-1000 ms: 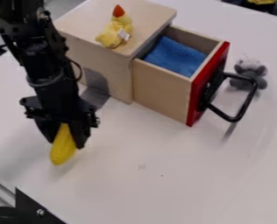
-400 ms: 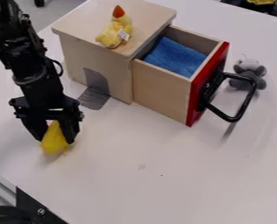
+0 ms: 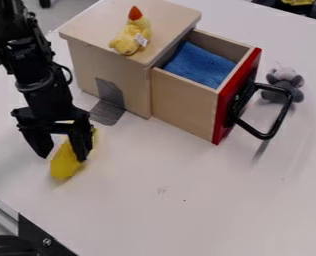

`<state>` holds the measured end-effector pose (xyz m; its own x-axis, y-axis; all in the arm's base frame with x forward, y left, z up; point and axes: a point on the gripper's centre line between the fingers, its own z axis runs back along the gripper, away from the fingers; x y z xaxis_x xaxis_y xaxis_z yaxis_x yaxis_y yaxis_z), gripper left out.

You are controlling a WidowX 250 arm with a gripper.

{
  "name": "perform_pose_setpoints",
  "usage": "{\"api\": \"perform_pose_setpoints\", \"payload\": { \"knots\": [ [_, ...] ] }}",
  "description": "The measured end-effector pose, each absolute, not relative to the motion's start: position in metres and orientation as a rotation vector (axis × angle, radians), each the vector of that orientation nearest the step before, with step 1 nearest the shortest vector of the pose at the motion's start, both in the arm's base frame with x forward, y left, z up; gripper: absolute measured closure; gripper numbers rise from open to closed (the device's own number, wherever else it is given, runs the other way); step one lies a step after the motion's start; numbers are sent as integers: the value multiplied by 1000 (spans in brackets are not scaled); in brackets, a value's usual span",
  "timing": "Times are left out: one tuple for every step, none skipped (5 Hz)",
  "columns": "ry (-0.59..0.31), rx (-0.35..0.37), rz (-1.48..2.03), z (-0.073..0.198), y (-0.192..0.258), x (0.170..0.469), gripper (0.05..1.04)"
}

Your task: Moved the corn to the left side of the table

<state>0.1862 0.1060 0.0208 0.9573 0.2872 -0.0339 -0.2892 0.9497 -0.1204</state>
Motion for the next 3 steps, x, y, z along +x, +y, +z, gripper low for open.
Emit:
{"api": "perform_pose_setpoints", "payload": {
  "knots": [
    [-72,-64,162,58,94,215,84],
    [-114,-33,78,82,83,224,84],
    [-130,-31,21,90,75,225,84]
  ]
}}
